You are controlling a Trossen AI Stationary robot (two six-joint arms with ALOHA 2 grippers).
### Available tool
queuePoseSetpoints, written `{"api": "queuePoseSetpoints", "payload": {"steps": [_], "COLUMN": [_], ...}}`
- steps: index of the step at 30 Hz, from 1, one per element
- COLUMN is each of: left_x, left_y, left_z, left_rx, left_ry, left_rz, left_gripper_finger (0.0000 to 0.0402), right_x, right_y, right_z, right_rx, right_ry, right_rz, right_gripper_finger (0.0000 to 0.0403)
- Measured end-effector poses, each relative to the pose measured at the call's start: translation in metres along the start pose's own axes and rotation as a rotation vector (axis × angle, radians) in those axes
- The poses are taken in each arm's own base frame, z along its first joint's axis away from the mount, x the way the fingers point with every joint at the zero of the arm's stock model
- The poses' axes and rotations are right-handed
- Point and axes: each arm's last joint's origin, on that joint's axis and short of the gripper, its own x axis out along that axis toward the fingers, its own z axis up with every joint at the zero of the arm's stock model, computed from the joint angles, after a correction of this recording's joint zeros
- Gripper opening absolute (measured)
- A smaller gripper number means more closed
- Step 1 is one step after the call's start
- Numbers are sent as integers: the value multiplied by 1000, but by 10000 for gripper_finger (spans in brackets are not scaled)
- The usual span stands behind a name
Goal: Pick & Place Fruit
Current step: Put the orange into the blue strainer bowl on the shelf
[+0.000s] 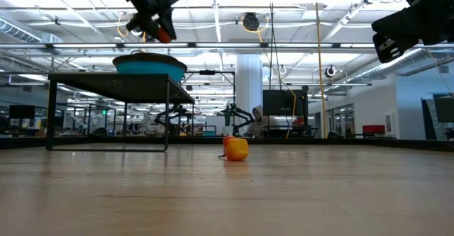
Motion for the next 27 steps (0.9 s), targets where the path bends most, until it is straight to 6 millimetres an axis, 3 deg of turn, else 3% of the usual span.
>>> {"api": "queuePoseSetpoints", "payload": {"steps": [15, 27], "left_x": [48, 52], "left_y": [22, 33], "left_z": [-9, -8], "left_rx": [-21, -35], "left_ry": [200, 208], "left_rz": [72, 97], "left_gripper_finger": [154, 160], "right_x": [0, 0], "right_y": [0, 0], "right_z": [0, 0], "right_rx": [0, 0], "right_ry": [-1, -1], "right_rz": [1, 1], "right_gripper_finger": [4, 4]}}
